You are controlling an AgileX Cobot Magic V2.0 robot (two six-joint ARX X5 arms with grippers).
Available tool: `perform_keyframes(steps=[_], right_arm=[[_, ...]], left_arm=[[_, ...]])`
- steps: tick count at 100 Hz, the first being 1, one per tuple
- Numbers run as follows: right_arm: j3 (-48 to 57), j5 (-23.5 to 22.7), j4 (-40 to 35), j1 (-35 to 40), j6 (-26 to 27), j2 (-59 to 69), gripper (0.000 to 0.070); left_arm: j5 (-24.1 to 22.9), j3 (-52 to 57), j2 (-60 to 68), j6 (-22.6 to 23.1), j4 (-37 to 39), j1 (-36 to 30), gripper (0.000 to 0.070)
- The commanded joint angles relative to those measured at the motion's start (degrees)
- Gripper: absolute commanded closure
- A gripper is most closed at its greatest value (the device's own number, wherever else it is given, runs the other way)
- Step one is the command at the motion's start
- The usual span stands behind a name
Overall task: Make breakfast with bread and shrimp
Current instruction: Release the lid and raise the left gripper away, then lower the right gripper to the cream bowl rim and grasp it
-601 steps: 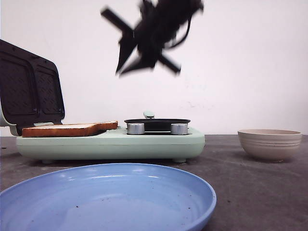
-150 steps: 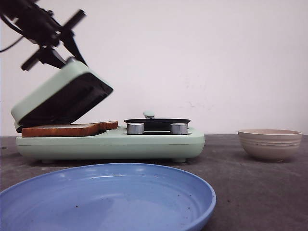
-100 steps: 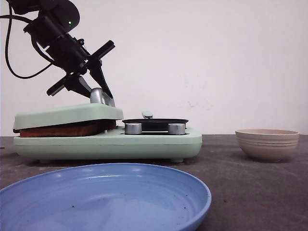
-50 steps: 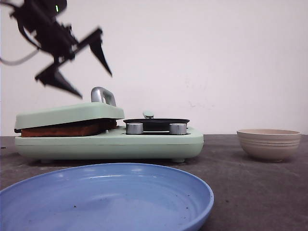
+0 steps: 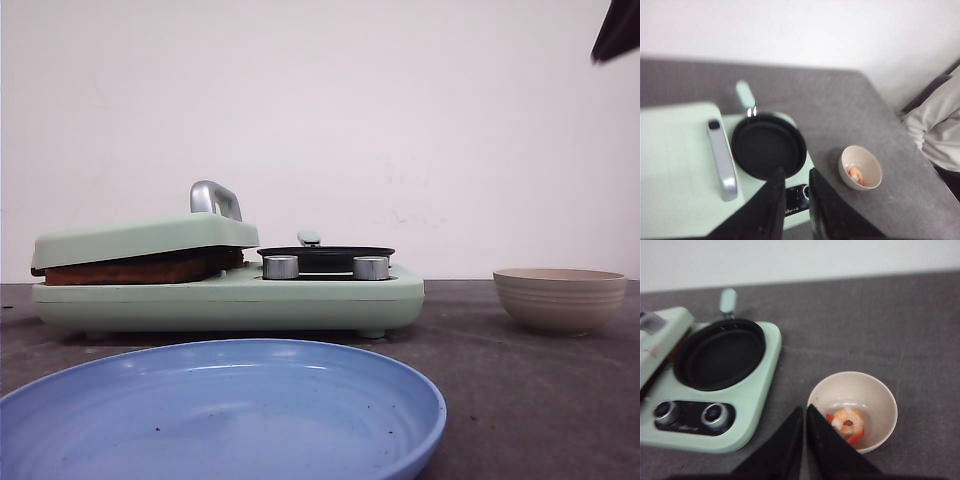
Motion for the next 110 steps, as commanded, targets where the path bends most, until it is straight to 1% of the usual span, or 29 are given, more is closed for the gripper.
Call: perform_keyframes(steps=[1,7,11,21,33,44,47,49,58,68,71,78,81,94,110], right_arm=[[4.0,-2.4,0.8,-3.5,0.5,4.9,0.0696],[6.6,-3.4,0.5,-6.2,0.5,9.3,0.0693],[8.2,-3.5,0.2,-8.0,0.5,12.0,0.0671],[11.3,-4.2,-0.8,-11.8,0.6,18.4,0.0543],[13.1,-5.0,-1.8,-14.1,0.9,24.9,0.0468],[13.2,-5.0,-2.7,-15.6,2.1,29.6,0.0297],[13.2,-5.2,-2.9,-16.0,2.5,30.8,0.0266],[13.2,-5.7,-3.1,-16.2,2.6,31.5,0.0259],[13.2,-8.4,-3.0,-17.0,3.0,34.3,0.026],[13.2,-9.1,-2.1,-17.2,4.3,36.6,0.0264],[13.2,-9.0,-2.0,-17.2,4.7,37.1,0.0286],[13.2,-8.6,-1.6,-17.4,5.1,38.4,0.0366],[13.2,-8.4,-1.5,-17.6,5.2,38.9,0.0383],[13.2,-8.8,-1.2,-18.1,6.3,41.1,0.0383],[13.2,-10.8,-0.1,-18.4,6.9,42.9,0.0383]], left_arm=[[-1.0,1.1,-2.2,3.0,-1.0,-0.5,0.07],[-1.3,1.1,-5.0,3.2,-2.3,-0.6,0.07],[-1.3,1.1,-6.5,3.3,-3.2,-0.6,0.07],[-1.7,1.1,-9.8,4.0,-5.2,-0.6,0.07],[-3.0,1.1,-12.7,4.7,-7.6,-0.6,0.07],[-3.0,1.1,-14.6,5.2,-8.6,-0.6,0.07],[-3.0,1.1,-15.1,5.6,-8.6,-0.6,0.07],[-3.0,1.1,-15.4,5.8,-8.6,-0.6,0.07],[-3.0,1.1,-16.2,6.6,-8.5,-0.6,0.07],[-3.1,1.1,-16.4,7.6,-8.9,-0.6,0.07],[-3.2,1.1,-16.4,7.7,-9.0,-0.6,0.07],[-3.2,1.1,-16.4,7.7,-9.5,-0.6,0.07],[-3.2,1.1,-16.4,7.7,-9.6,-0.6,0.07],[-3.2,1.1,-16.3,7.7,-9.6,-0.6,0.07],[-3.2,1.1,-16.3,7.7,-9.5,-0.6,0.07]])
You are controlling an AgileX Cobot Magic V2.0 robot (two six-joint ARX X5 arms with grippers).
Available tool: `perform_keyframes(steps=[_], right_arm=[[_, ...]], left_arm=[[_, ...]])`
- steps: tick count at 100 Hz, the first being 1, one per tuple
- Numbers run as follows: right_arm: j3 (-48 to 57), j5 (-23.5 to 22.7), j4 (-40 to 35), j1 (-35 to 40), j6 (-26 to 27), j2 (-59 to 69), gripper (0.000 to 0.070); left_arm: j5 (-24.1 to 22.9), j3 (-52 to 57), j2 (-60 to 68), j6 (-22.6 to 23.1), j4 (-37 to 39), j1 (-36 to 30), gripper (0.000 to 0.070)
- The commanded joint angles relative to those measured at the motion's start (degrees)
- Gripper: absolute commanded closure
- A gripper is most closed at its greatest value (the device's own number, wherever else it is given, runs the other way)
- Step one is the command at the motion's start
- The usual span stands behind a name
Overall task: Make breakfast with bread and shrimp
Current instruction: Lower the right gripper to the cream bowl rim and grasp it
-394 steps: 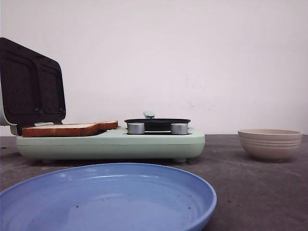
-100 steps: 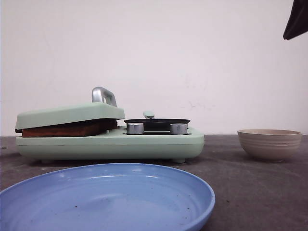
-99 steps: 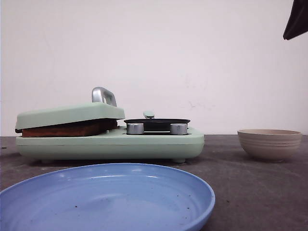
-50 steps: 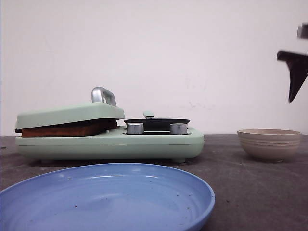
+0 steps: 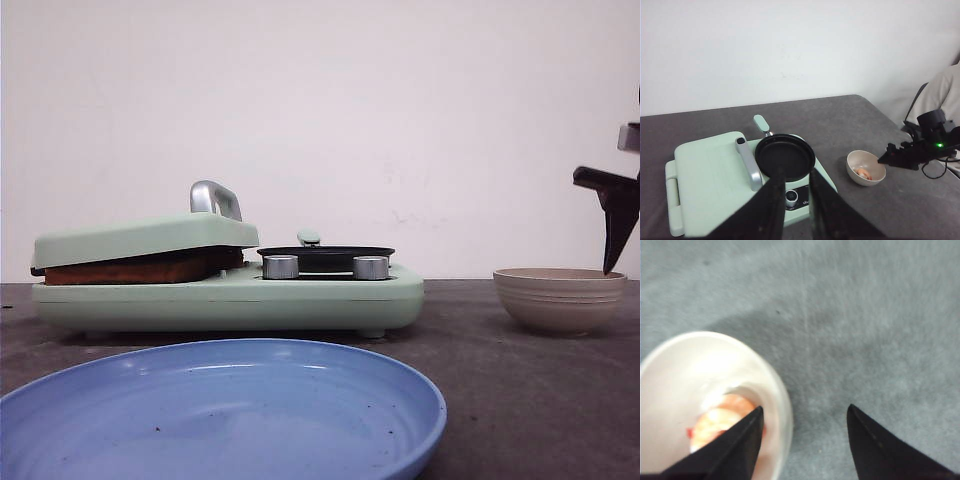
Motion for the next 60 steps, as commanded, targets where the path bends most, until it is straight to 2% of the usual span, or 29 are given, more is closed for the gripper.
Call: perform_keyframes(steps=[1,49,60], right_arm=[[1.0,-0.6,1.2,-0.2,0.9,1.4,0.0383],[1.0,-1.4,2.8,0.0,2.8,4.7,0.0384],[1.0,-3.0,3.8,0.0,3.9,5.4,0.0391]], left_arm=[[-0.3,1.0,0.3,0.6,0.6,-0.2,0.07],[-0.3,1.0,0.7,0.9,0.6,-0.2,0.07],[-0.3,1.0,0.7,0.9,0.7,-0.2,0.07]])
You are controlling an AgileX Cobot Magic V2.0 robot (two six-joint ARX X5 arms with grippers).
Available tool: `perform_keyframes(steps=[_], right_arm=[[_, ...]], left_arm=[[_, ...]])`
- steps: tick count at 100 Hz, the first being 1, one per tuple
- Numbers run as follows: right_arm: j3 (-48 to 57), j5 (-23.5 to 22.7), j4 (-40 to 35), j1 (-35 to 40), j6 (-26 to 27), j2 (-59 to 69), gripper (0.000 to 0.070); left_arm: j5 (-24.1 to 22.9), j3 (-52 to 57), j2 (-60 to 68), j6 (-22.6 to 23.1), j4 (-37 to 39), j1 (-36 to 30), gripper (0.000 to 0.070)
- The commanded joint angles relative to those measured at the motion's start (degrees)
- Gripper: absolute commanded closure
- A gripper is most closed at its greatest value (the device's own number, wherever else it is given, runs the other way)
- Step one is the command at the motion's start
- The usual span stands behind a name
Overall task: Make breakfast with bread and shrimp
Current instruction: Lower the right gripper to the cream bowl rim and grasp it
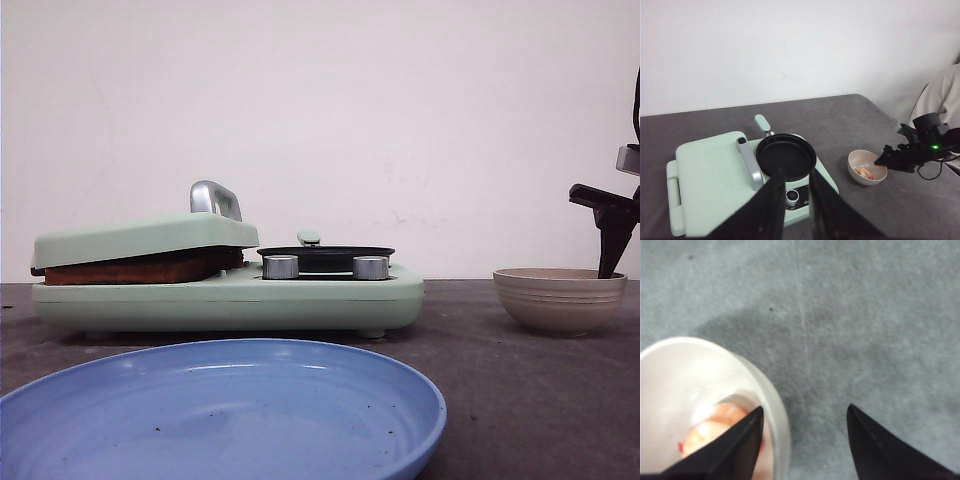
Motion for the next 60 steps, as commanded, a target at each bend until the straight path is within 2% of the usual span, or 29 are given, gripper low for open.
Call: perform_keyframes(steps=[1,10,29,53,60], right_arm=[[1.0,-1.3,0.9,0.0,1.6,1.9,0.0395],[1.0,-3.8,1.7,0.0,2.8,2.8,0.0435],[1.0,-4.7,2.2,0.0,4.6,4.3,0.0444],[1.0,-6.4,3.0,0.0,4.9,4.5,0.0618],[1.0,-7.4,3.0,0.0,5.5,4.5,0.0631]], left_arm=[[-0.3,1.0,0.4,0.7,0.7,-0.2,0.07],[-0.3,1.0,0.4,0.7,0.7,-0.2,0.07],[-0.3,1.0,0.4,0.7,0.7,-0.2,0.07],[-0.3,1.0,0.4,0.7,0.7,-0.2,0.07],[-0.3,1.0,0.4,0.7,0.7,-0.2,0.07]])
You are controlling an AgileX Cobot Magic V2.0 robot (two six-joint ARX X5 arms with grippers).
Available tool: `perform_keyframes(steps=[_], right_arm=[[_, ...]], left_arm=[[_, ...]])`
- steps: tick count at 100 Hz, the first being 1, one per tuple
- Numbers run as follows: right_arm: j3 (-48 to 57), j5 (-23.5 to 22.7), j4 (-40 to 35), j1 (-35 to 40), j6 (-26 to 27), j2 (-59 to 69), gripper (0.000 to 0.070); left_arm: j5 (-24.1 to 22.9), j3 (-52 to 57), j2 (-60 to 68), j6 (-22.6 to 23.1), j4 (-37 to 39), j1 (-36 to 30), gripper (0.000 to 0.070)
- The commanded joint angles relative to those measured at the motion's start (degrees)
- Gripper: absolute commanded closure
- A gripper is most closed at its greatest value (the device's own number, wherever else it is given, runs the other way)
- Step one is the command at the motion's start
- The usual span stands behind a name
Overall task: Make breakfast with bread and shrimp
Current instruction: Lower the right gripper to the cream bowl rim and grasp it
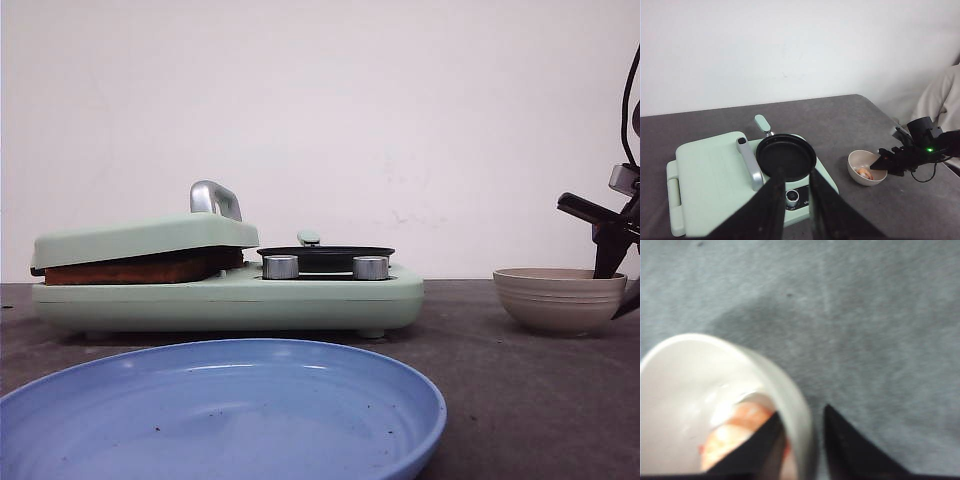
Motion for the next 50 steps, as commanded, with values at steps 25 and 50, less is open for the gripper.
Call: perform_keyframes(steps=[25,50], right_arm=[[1.0,-1.0,0.6,0.7,1.8,1.2,0.07],[1.0,-4.7,4.8,0.8,2.8,1.1,0.07]], left_arm=[[-0.2,1.0,0.4,0.7,0.7,-0.2,0.07],[-0.1,1.0,0.4,0.7,0.7,-0.2,0.07]])
